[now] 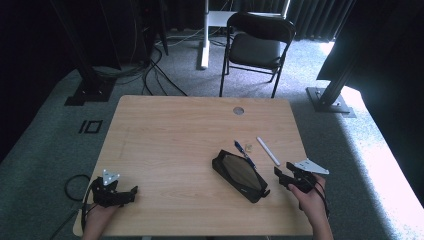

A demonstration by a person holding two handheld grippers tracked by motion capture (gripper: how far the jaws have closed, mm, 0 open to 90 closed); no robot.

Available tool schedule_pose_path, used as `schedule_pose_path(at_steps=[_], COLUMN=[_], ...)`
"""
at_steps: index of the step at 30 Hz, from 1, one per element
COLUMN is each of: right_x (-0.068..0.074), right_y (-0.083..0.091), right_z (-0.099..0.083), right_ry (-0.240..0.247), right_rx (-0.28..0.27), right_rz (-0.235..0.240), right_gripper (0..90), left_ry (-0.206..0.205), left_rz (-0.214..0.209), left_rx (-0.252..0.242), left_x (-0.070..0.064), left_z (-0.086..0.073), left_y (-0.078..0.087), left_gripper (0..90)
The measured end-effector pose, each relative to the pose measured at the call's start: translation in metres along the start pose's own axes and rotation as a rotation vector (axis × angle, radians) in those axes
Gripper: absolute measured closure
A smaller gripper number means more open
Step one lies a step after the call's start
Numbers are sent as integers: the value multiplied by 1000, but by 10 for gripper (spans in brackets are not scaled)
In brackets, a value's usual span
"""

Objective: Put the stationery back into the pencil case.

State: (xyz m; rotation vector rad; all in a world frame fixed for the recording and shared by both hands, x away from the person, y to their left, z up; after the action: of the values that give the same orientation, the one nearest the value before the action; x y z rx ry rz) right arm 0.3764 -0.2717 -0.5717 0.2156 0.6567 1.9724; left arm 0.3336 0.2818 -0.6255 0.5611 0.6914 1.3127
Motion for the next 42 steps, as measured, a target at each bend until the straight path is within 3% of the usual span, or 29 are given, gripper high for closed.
schedule_pose_path(at_steps=[2, 14, 28, 34, 42], right_x=[-2, -20, -24, -31, -31], right_y=[-6, -39, -78, -89, -101], right_z=[-1, -1, 15, 20, 27], right_ry=[-10, -13, 35, 34, 40], right_rx=[-1, 56, 103, 122, 135], right_rz=[16, -6, 24, -1, -2], right_gripper=[417, 413, 415, 430, 456], left_ry=[0, 2, 2, 2, 9], left_rz=[0, 0, 0, 0, 5], left_rx=[0, 0, 0, 0, -1], left_x=[0, 0, 0, 0, 0], left_z=[0, 0, 0, 0, 0], left_y=[0, 0, 0, 0, 0], left_gripper=[5, 6, 5, 5, 6])
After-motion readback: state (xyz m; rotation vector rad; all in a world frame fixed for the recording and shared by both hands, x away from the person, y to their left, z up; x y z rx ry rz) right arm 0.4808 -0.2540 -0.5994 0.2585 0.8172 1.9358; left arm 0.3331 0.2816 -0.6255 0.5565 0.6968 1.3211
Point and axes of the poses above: each handheld gripper's, and its own axes: y roughly backward along the jaws, z roughly out of its top, x roughly to its left, the point moved 10 cm from there along -y, roughly forward along the jaws, and after that the axes turned 13 degrees about y, right-handed, at the moved point
